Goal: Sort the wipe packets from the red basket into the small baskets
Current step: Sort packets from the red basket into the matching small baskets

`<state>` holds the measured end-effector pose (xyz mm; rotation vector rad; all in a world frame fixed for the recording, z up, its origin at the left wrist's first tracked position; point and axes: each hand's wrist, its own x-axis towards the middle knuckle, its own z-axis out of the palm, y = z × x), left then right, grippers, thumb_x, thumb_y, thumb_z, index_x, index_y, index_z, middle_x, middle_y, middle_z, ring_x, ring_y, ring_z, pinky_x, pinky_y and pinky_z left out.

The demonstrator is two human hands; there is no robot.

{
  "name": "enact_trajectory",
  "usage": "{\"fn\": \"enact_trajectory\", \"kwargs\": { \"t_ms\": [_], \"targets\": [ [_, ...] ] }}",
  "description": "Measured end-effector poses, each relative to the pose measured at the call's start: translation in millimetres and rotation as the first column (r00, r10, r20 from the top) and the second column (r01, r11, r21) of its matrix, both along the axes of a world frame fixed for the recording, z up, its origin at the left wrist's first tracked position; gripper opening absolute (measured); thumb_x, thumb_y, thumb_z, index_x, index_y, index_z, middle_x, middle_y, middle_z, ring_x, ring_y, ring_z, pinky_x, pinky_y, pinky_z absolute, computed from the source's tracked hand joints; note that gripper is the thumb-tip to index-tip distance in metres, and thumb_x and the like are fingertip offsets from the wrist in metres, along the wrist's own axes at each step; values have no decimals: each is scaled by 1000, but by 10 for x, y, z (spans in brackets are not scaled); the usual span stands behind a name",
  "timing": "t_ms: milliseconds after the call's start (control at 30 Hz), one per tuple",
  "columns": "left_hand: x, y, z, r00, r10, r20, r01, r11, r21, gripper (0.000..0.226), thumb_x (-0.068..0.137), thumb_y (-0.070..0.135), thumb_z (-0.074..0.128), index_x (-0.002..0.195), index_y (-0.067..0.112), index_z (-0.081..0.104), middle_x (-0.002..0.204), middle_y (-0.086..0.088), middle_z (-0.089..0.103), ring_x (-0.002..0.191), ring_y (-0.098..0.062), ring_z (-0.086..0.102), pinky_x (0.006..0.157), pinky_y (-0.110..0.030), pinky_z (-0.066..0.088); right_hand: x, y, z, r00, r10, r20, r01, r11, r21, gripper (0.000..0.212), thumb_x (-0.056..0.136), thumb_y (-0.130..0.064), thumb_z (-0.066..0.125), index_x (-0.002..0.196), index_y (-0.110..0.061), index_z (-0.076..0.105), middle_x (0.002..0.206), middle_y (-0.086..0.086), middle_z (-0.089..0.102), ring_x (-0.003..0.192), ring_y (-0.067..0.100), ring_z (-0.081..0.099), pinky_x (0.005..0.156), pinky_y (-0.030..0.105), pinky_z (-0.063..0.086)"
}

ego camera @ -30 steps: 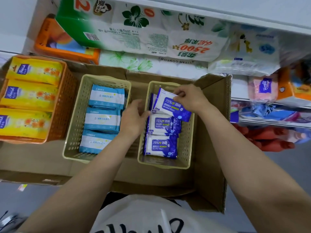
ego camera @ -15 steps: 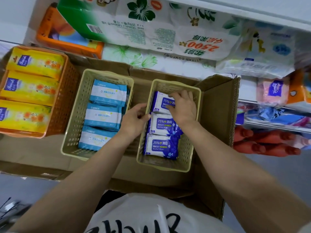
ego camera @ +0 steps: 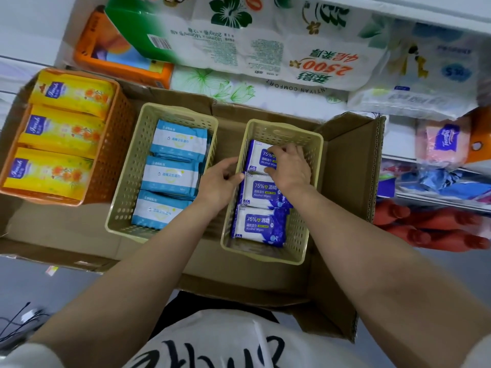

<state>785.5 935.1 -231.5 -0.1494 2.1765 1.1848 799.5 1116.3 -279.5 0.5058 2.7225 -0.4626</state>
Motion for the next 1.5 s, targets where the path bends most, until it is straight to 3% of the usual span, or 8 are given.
{"fn": "enact_trajectory", "kwargs": {
  "t_ms": [100,200,300,567,900,1200,1400,1500],
  "targets": [
    [0,14,47,999,-34,-27,33,999,-25,45,95,24,60,139,29,51,122,1,60,110,-11,51,87,-27,39,-5,-4,49,999,5,37,-5,1000,-25,55,91,-34,66,142,-25,47,142,8,44,136,28,32,105,42,39],
    [1,-25,122,998,-48,-45,45,997,-62,50,95,24,60,143,24,46,133,-8,57,120,-21,53,93,-27,42,7,10,186,999,-5,53,9,998,-68,54,93,-34,63,143,-22,46,144,10,44,138,30,33,108,44,37],
    [-21,-131,279,997,-42,-68,37,997,-71,51,96,26,59,144,19,43,137,-10,55,123,-26,53,102,-41,47,22,21,407,998,-27,55,30,998,-47,55,94,-35,61,143,-16,46,146,11,44,137,31,36,109,44,35],
    [-192,-1144,968,916,-188,-355,140,977,-159,43,96,30,58,135,13,53,134,-9,58,122,-22,54,100,-34,41,44,-490,1392,997,43,-62,-40,998,55,46,94,-30,58,137,-17,54,135,12,53,126,31,48,101,44,44],
    [-83,-4244,1835,632,-170,-756,-94,952,-292,47,86,20,70,129,10,57,123,-15,59,117,-34,52,95,-41,40,284,-2841,2391,846,234,-478,-195,972,131,41,94,-27,60,134,-16,56,135,5,54,129,24,44,103,37,38],
    [55,-6414,1920,603,-103,-791,-307,885,-349,44,89,26,67,128,9,58,128,-11,58,119,-32,52,97,-44,45,-34,-4998,2493,769,361,-529,-390,919,60,40,96,-33,59,135,-22,57,138,0,55,131,19,44,104,31,37],
    [-435,-7245,1846,590,-157,-792,-329,849,-413,41,90,32,64,124,9,60,123,-11,60,113,-33,56,95,-45,48,-852,-5996,2508,695,433,-574,-508,861,34,39,97,-37,57,133,-23,57,135,0,57,128,20,46,105,30,35],
    [-903,-7677,1848,587,-200,-785,-352,809,-470,43,91,35,62,125,8,60,124,-12,60,113,-33,56,94,-45,49,-1403,-6470,2469,661,397,-636,-522,853,-10,36,96,-32,60,130,-20,61,132,1,59,124,18,45,100,18,29]
  ]
}}
